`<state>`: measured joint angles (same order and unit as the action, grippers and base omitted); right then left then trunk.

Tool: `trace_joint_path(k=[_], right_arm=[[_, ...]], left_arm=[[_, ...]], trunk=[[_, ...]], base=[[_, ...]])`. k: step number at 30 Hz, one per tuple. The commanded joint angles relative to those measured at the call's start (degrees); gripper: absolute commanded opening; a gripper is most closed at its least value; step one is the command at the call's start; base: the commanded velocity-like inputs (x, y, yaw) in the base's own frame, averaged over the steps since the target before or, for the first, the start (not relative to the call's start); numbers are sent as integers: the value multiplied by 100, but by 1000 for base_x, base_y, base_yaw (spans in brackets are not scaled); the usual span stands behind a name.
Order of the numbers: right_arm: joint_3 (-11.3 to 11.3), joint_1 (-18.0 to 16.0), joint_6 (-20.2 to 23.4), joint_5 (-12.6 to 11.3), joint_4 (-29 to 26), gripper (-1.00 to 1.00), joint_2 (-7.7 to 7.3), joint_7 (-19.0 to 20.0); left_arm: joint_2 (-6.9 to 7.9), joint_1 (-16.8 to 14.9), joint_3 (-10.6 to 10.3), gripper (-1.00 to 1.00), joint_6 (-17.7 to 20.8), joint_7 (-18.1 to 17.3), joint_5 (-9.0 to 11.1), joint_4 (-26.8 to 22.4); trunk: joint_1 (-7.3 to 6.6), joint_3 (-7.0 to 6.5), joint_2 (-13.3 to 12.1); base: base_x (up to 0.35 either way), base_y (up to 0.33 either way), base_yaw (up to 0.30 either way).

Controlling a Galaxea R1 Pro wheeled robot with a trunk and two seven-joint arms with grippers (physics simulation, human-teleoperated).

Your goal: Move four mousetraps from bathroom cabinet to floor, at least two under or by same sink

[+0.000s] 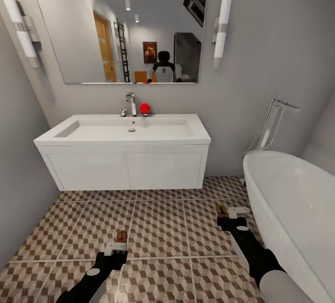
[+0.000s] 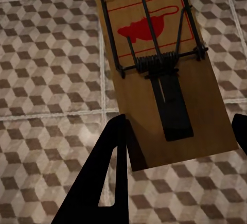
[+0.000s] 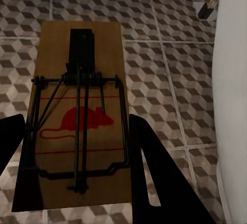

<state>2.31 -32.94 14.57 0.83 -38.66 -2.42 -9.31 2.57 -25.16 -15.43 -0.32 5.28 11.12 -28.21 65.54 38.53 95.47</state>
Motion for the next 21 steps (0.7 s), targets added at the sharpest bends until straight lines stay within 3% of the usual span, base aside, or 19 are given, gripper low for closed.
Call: trace_joint_path(k=[1,5,11,21], right_arm=[[24,-2,38,-4,-10,-100,-5,-27],[24,-2,38,-4,-10,-100,-3,-27],[16,-2,38,-4,-10,-100,-11,-27],[24,-2,38,-4,-10,-100,2,-27]], left_arm=[[7,-4,-49,-100,-1,52,48,-63],[9,-3,-48,-100,128,52,44,-443],[153,-3,-47,-100,1132,45,33,-1459],[177,-6,-54,-100,1304,43,31,-1719]], trunk=[[22,33,44],[110,141,205],[242,303,445],[461,573,846]], base=[[0,0,0],[0,0,0],[0,0,0],[0,0,0]])
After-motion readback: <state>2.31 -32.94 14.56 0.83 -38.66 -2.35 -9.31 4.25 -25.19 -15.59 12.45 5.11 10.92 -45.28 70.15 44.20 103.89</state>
